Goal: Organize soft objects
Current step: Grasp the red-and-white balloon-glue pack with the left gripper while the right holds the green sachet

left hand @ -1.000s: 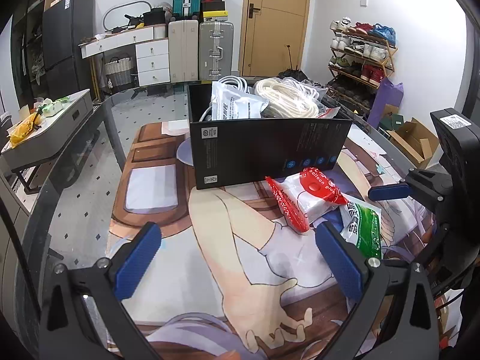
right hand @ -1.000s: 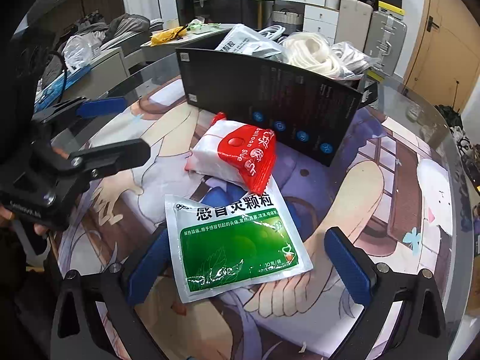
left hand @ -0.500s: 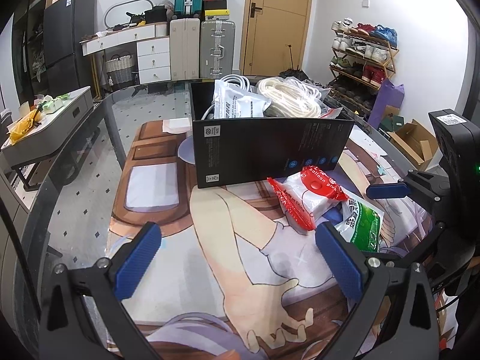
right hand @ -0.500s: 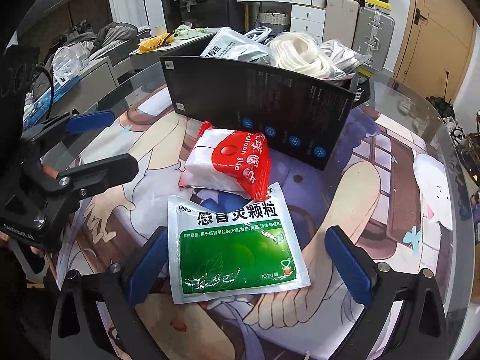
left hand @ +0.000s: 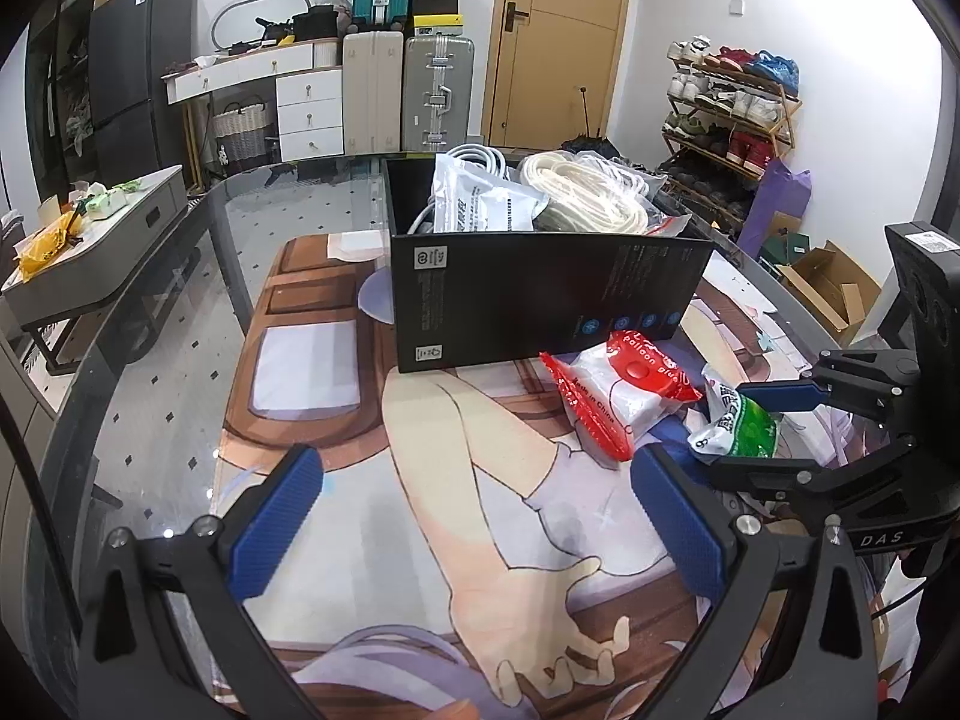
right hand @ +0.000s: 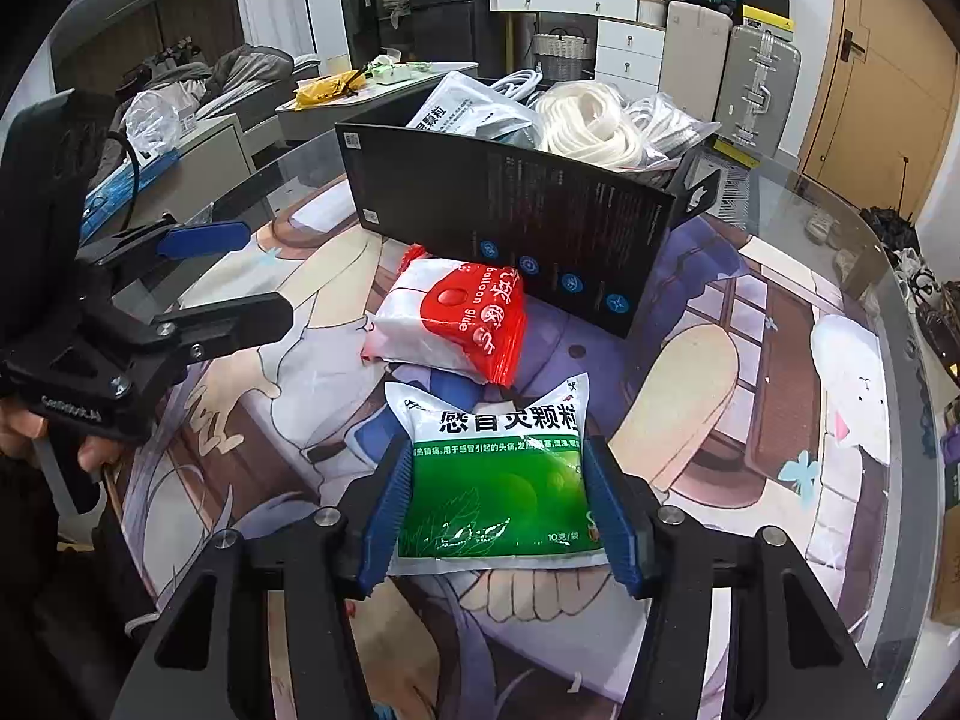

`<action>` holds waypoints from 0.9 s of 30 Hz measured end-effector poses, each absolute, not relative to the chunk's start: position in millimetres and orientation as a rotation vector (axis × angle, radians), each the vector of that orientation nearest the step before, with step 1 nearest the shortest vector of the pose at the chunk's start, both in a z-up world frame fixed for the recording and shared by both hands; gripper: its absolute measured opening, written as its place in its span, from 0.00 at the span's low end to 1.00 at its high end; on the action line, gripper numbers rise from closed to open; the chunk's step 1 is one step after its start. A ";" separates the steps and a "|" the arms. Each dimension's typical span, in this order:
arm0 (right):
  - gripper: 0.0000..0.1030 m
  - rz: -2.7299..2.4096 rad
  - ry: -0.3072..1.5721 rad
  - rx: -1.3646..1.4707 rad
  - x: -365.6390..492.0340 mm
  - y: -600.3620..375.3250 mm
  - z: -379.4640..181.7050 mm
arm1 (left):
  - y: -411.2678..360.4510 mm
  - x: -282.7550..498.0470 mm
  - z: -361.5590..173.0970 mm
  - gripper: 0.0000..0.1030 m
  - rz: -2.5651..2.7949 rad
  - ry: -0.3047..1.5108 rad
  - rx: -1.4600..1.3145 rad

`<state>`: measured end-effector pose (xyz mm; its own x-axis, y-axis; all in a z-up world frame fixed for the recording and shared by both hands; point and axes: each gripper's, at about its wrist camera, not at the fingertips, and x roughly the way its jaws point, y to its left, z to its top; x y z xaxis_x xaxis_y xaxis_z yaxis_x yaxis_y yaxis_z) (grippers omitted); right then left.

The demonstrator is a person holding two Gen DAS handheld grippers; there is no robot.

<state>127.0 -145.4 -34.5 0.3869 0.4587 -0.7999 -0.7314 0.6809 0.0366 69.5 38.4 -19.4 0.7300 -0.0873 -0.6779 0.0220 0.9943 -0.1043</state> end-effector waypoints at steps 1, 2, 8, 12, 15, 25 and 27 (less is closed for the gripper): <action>0.54 0.779 0.889 -0.345 126.3 -147.3 -33.8 | 38.6 69.6 -19.5 1.00 -0.060 0.751 -0.093; 0.54 0.783 0.889 -0.338 126.2 -149.3 -32.6 | 38.7 69.7 -19.7 1.00 -0.061 0.752 -0.095; 0.54 0.789 0.856 -0.319 122.6 -155.6 -20.5 | 39.6 70.7 -20.5 1.00 -0.059 0.757 -0.102; 0.54 0.778 0.834 -0.305 122.4 -161.0 -11.8 | 38.3 71.2 -20.8 1.00 -0.059 0.762 -0.095; 0.54 0.764 0.819 -0.294 122.9 -166.1 -6.4 | 35.0 72.1 -20.7 1.00 -0.052 0.767 -0.080; 0.54 0.726 0.785 -0.231 129.5 -182.2 6.2 | 7.7 89.9 -21.2 1.00 -0.088 0.835 -0.056; 0.54 0.716 0.779 -0.219 130.1 -186.1 9.0 | 0.8 94.7 -22.0 1.00 -0.085 0.845 -0.053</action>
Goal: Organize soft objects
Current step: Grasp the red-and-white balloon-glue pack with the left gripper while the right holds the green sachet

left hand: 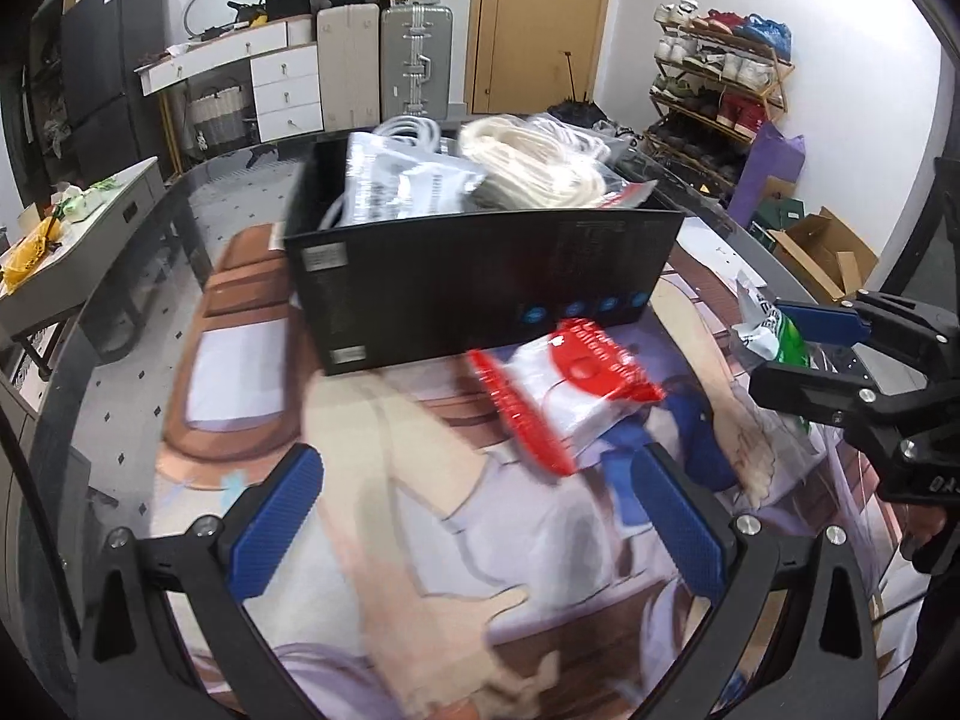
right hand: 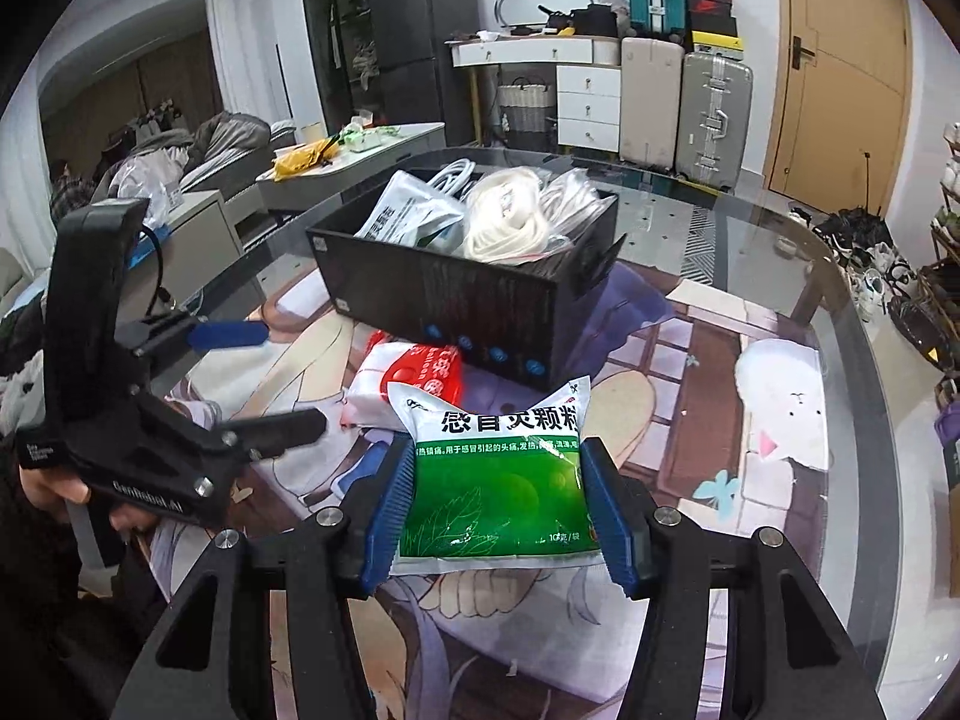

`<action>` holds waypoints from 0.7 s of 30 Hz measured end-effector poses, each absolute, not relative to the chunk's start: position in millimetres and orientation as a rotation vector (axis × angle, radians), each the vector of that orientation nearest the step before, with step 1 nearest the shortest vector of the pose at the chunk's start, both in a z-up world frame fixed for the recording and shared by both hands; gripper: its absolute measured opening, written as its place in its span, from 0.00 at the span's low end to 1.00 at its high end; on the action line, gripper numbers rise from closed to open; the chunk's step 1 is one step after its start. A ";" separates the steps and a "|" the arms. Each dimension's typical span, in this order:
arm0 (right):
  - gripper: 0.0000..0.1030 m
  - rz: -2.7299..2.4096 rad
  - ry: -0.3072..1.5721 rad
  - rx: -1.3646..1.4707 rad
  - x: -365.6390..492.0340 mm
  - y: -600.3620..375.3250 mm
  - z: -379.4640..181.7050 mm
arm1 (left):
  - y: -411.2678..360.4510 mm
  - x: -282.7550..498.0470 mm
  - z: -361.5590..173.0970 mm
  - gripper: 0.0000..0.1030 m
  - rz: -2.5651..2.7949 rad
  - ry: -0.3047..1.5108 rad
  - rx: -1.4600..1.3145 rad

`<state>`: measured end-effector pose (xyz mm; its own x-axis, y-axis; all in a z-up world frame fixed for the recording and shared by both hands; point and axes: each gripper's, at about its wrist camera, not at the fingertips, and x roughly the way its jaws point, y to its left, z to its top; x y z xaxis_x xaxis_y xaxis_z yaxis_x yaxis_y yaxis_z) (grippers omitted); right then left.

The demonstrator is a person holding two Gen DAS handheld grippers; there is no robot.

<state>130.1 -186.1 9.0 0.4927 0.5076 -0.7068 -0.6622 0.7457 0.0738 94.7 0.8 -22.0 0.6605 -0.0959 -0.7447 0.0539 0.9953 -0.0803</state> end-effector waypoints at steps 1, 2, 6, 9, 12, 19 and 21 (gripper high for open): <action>0.54 0.711 0.776 -0.213 130.6 -188.0 10.0 | -2.6 97.7 -22.2 1.00 -0.076 0.851 -0.050; 0.54 0.706 0.773 -0.205 131.3 -191.0 11.3 | -5.5 100.8 -22.2 1.00 -0.069 0.856 -0.052; 0.54 0.684 0.770 -0.180 134.8 -198.7 12.7 | -13.9 113.4 -25.0 1.00 -0.061 0.880 -0.084; 0.54 0.673 0.767 -0.166 136.1 -204.2 14.4 | -17.7 120.3 -27.4 1.00 -0.062 0.894 -0.109; 0.54 0.669 0.764 -0.157 137.5 -208.4 15.7 | -22.7 125.5 -29.3 1.00 -0.066 0.907 -0.118; 0.54 0.664 0.772 -0.148 140.2 -210.4 12.8 | -29.6 140.3 -33.3 1.00 -0.069 0.937 -0.132; 0.54 0.662 0.773 -0.145 141.0 -212.1 12.3 | -29.3 143.3 -33.0 0.98 -0.068 0.932 -0.134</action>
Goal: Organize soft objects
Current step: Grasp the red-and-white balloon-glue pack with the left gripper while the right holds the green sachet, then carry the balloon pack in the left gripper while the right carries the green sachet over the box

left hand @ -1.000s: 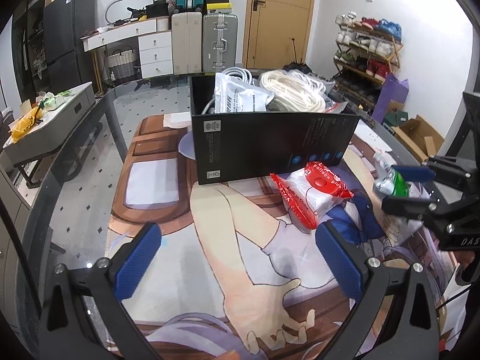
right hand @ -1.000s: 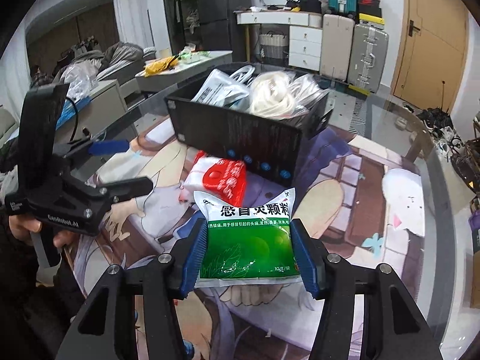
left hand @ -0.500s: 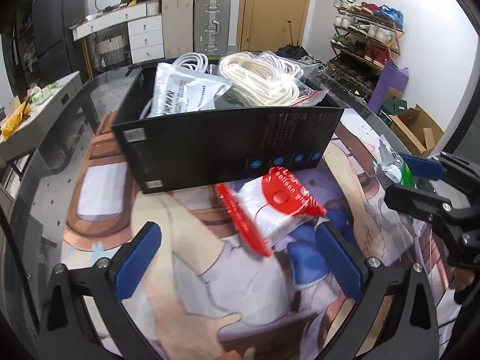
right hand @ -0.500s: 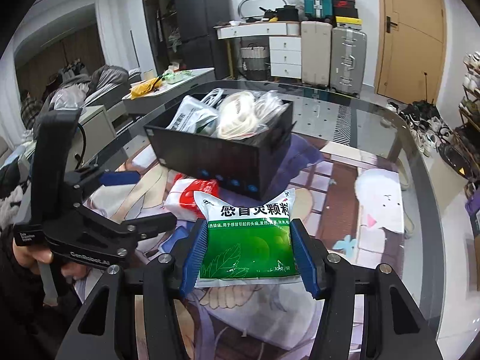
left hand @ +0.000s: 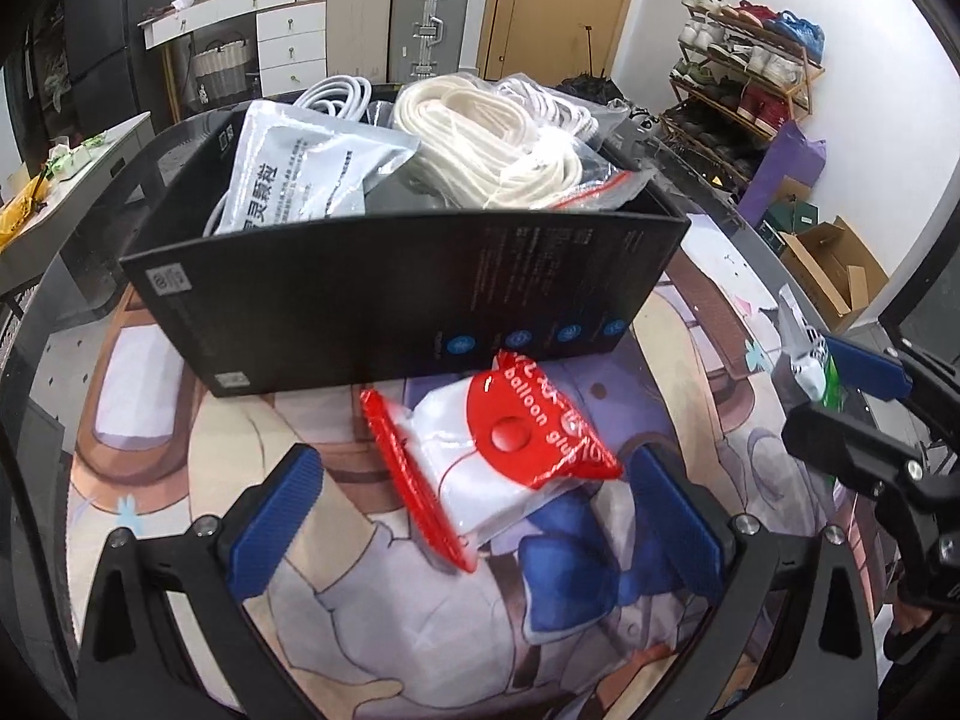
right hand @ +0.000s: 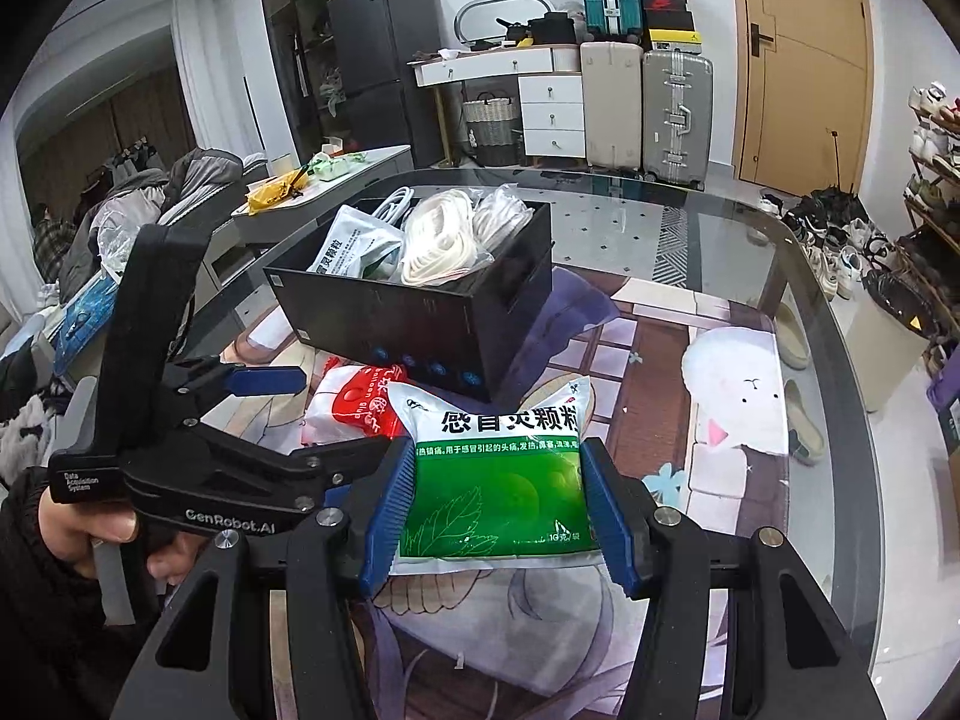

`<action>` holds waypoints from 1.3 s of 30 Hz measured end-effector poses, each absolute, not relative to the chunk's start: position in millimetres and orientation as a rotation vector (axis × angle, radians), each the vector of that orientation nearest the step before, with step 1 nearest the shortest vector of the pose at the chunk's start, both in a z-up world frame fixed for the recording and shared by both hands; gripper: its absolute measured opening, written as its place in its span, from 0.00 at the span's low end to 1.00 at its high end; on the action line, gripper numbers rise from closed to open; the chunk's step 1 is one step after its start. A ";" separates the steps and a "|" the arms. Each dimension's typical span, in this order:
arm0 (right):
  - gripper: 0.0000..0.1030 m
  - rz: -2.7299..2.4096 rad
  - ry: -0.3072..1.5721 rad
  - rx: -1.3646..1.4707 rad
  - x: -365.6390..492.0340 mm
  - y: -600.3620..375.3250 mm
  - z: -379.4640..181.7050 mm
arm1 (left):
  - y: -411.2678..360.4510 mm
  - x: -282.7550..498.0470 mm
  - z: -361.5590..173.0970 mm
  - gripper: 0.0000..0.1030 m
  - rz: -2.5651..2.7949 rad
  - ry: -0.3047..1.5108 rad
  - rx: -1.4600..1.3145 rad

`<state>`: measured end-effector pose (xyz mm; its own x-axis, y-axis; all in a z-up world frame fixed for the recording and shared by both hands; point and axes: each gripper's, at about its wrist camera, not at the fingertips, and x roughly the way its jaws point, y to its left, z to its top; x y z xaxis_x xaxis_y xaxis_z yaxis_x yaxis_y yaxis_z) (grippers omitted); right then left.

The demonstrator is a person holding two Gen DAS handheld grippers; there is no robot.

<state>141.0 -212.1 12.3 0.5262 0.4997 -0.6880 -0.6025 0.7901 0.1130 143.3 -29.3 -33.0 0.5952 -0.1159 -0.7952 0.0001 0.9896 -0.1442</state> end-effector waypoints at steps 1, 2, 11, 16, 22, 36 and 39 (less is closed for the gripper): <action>0.54 0.660 0.773 -0.145 141.2 -212.2 11.9 | -30.0 145.2 -33.5 0.98 -0.062 0.935 -0.131; 0.54 0.657 0.773 -0.144 141.7 -212.8 11.6 | -30.4 146.3 -33.6 0.98 -0.057 0.933 -0.125; 0.54 0.655 0.771 -0.142 143.9 -215.6 10.8 | -36.2 140.5 -30.6 0.61 -0.078 0.901 -0.057; 0.54 0.658 0.769 -0.143 143.7 -214.0 11.2 | -32.3 135.3 -29.7 0.57 -0.089 0.895 -0.067; 0.54 0.658 0.764 -0.145 142.0 -212.1 12.8 | -28.3 124.4 -27.3 0.56 -0.102 0.883 -0.075; 0.54 0.682 0.721 -0.171 131.9 -192.2 20.6 | 0.1 89.9 9.1 0.56 -0.099 0.771 -0.077; 0.54 0.688 0.712 -0.178 130.8 -187.3 20.8 | 7.3 88.6 14.0 0.57 -0.081 0.756 -0.077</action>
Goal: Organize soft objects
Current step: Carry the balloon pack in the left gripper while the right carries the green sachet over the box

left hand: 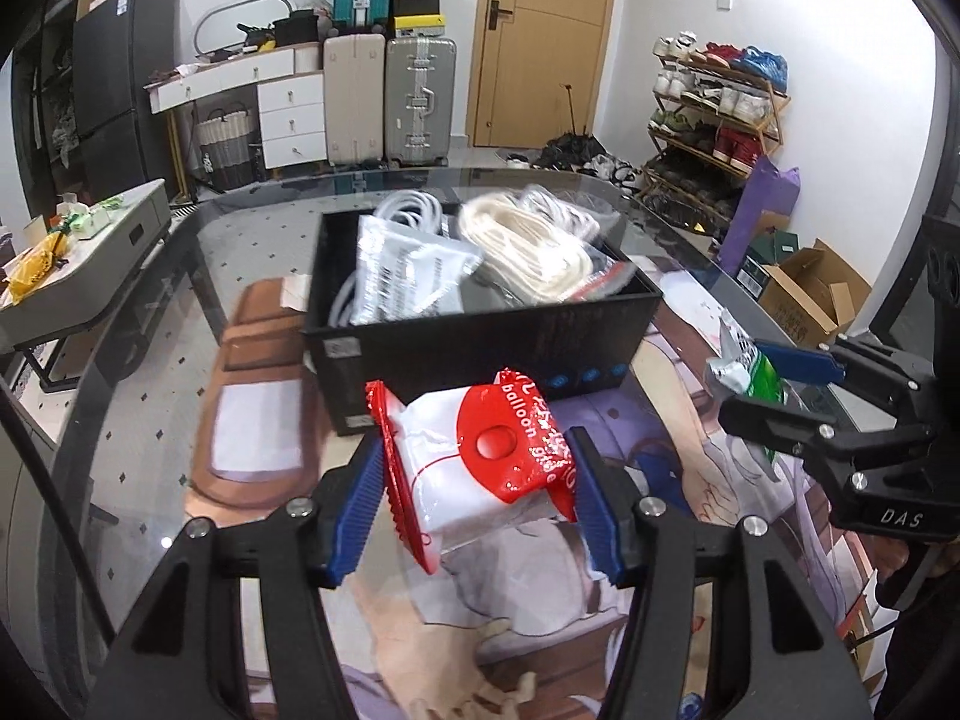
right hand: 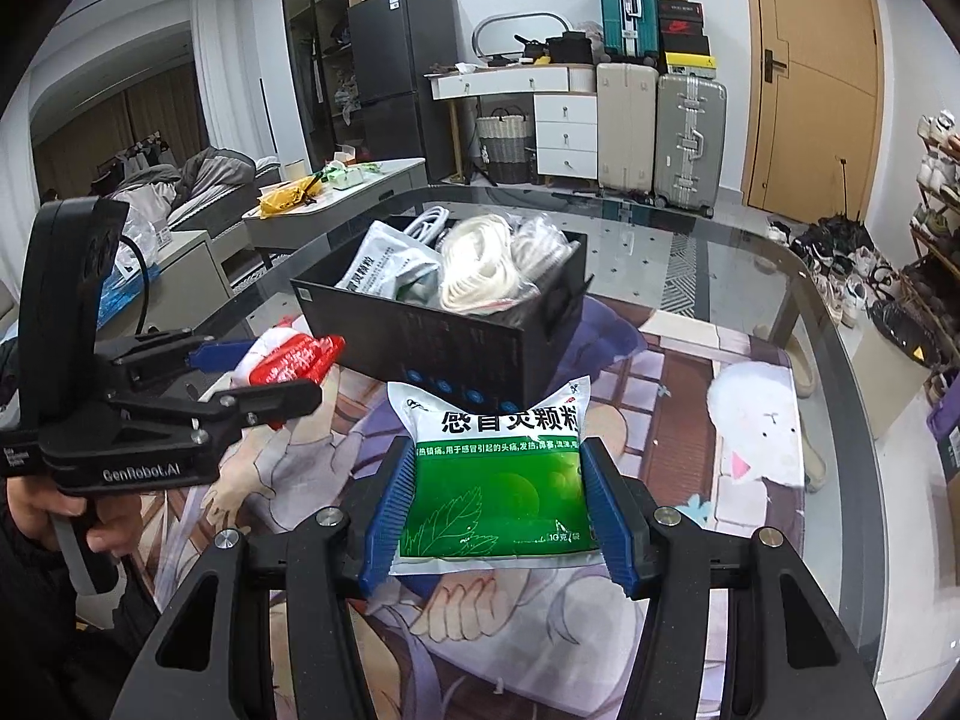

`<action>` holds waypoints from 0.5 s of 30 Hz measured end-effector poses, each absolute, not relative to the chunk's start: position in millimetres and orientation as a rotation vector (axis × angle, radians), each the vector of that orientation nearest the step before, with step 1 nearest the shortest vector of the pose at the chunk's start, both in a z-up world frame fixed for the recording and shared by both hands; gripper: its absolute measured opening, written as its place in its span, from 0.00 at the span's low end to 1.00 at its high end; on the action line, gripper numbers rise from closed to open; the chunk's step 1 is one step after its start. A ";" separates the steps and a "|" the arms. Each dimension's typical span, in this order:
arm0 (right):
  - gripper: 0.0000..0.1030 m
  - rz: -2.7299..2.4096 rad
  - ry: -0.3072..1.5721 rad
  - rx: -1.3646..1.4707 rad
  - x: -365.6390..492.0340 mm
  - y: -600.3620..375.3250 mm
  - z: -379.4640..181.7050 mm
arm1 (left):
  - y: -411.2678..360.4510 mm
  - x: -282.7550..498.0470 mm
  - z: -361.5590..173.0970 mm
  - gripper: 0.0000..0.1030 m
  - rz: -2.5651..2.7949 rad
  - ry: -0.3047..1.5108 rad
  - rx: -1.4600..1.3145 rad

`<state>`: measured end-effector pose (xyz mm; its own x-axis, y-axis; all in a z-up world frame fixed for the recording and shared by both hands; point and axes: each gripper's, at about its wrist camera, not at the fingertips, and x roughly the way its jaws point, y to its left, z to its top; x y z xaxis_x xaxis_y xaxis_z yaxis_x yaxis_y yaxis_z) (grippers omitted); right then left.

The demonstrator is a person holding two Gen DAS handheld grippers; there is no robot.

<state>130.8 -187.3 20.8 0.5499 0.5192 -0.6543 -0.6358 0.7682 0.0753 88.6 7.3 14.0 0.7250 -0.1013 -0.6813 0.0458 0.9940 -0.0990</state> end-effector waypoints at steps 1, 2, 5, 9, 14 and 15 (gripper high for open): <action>0.54 0.687 0.709 -0.182 130.5 -186.1 20.5 | 10.4 88.1 15.6 0.57 -0.076 0.750 -0.079; 0.54 0.686 0.709 -0.185 130.4 -184.6 20.0 | 13.0 87.9 17.2 0.57 -0.074 0.744 -0.082; 0.54 0.684 0.700 -0.186 129.5 -181.9 20.2 | 19.9 88.7 22.2 0.57 -0.072 0.729 -0.086; 0.54 0.680 0.685 -0.191 128.3 -177.7 22.3 | 26.0 90.8 28.4 0.57 -0.072 0.708 -0.093; 0.54 0.664 0.662 -0.193 130.8 -172.5 28.0 | 30.0 97.6 38.0 0.57 -0.081 0.686 -0.103; 0.54 0.660 0.658 -0.192 132.3 -171.5 29.9 | 30.9 98.8 39.8 0.57 -0.082 0.680 -0.103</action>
